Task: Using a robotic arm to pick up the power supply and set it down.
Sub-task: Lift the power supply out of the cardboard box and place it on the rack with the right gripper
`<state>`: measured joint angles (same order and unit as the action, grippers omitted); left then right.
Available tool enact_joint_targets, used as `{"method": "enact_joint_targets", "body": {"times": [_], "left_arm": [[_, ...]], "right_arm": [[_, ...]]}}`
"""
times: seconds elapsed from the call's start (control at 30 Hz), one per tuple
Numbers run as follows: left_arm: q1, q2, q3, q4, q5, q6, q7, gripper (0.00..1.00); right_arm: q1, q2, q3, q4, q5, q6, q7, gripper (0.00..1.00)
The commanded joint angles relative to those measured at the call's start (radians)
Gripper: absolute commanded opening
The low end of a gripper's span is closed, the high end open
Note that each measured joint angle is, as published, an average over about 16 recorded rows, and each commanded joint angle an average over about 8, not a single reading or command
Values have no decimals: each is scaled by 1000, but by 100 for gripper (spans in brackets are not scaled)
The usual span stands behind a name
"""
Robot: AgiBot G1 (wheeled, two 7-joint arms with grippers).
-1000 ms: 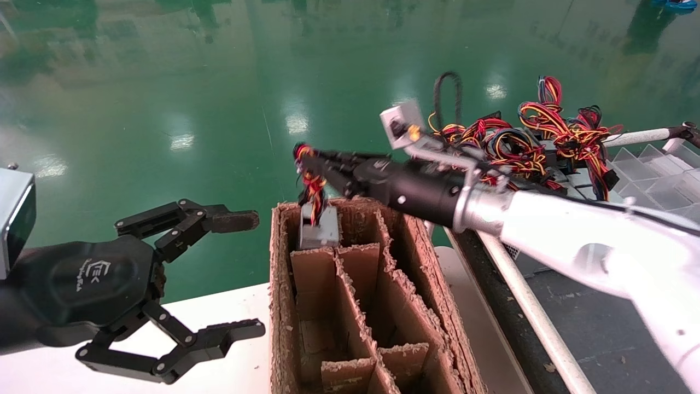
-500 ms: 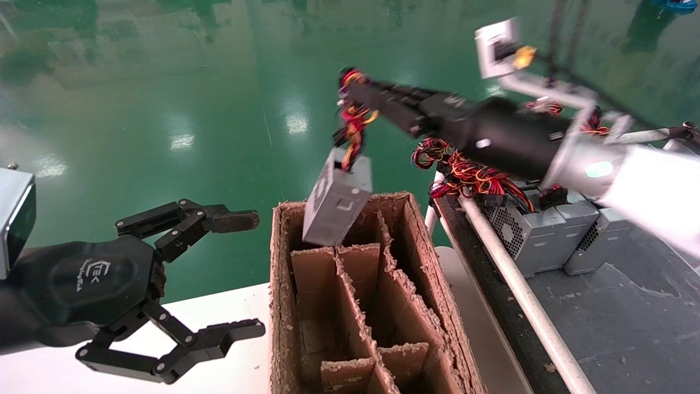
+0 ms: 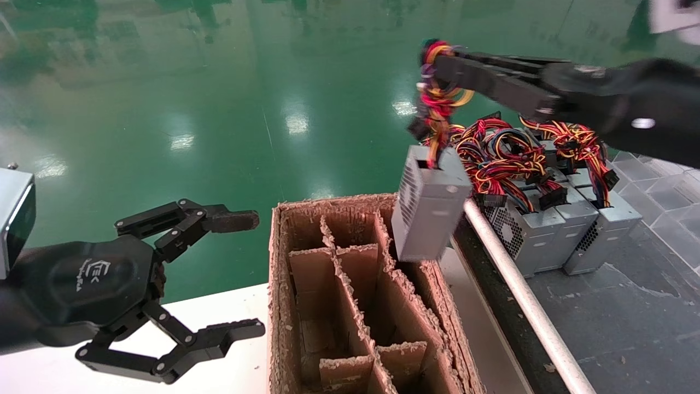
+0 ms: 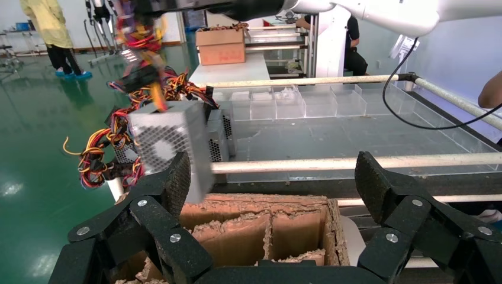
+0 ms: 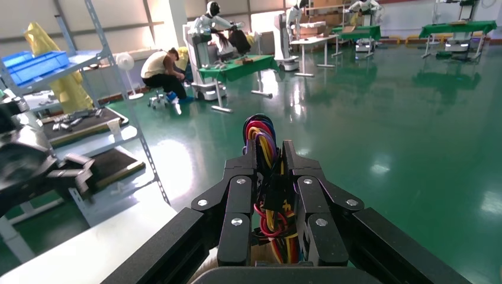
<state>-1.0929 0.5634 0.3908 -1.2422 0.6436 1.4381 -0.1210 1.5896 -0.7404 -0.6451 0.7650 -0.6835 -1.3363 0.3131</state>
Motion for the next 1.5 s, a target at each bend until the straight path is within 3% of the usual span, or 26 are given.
{"method": "enact_joint_targets", "body": {"times": [0.03,0.23,0.4,1.17,1.5], "left_arm": [[0,0,0,0,0,0,0,100],[0,0,0,0,0,0,0,100],[0,0,0,0,0,0,0,100],[0,0,0,0,0,0,0,100],[0,0,0,0,0,0,0,100]], "right_arm": [[14,30,3,-12,3,-41,5,0],[59,109,2,-74,7,-191,18,0],[81,166,-13,-111,-4,-244,13,0],[88,361,-133,-257,26,-248,-36,0],[83,354,-179,-327,-9,-239,-92,0]]}}
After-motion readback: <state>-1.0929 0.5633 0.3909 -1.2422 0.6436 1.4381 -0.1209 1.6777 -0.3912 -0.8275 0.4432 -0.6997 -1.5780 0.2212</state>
